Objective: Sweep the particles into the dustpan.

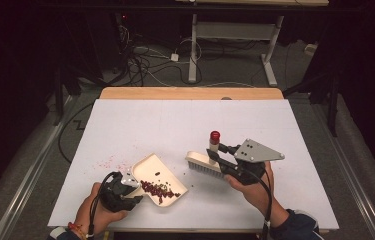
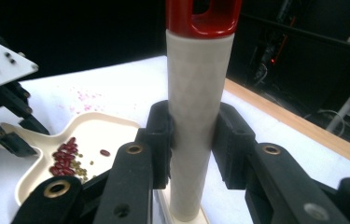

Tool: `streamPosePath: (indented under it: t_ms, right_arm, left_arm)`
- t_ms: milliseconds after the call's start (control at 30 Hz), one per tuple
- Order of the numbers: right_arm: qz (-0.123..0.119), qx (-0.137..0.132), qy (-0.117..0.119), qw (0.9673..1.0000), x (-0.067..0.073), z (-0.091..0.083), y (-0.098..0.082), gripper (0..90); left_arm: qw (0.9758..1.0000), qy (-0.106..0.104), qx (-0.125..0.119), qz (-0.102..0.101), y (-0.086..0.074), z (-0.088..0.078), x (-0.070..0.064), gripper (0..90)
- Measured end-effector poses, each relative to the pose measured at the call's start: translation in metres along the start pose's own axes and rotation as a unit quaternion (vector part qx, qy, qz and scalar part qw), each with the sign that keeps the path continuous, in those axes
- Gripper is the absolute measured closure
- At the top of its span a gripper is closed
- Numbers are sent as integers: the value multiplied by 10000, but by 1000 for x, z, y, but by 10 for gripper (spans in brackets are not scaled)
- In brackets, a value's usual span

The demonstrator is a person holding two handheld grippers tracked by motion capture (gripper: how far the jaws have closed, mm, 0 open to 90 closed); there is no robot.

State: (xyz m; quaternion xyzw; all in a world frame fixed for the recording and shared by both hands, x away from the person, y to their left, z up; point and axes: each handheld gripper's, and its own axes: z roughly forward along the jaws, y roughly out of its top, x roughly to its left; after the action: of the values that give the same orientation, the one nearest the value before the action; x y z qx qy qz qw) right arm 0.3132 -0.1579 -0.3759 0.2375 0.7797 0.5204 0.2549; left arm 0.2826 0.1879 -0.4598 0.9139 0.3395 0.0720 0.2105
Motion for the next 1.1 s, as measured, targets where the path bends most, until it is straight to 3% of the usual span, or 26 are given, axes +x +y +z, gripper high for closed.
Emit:
streamPosePath:
  t_ms: [167, 433, 667, 733, 800, 1100]
  right_arm:
    - [81, 101, -60, 9999, -2, 3, -4, 703]
    - [89, -16, -203, 9998, 11, 8, -6, 703]
    - [-55, -129, 61, 9999, 39, 17, -3, 703]
    - [-42, -154, 243, 9996, 44, 19, -1, 703]
    - [-83, -225, 261, 9994, 47, 18, 1, 703]
    - [-74, -248, 274, 9993, 34, -2, 7, 703]
  left_arm:
    - [9999, -74, 63, 120, 5, 4, -10, 640]
    - [9998, -158, 77, 129, 9, 9, -16, 640]
    - [9998, -188, 70, 89, 11, 13, -17, 639]
    - [9998, -176, 81, 106, 12, 13, -17, 640]
    - [9998, -188, 68, 99, 11, 13, -16, 640]
    - [9997, -191, 53, 109, 11, 13, -16, 640]
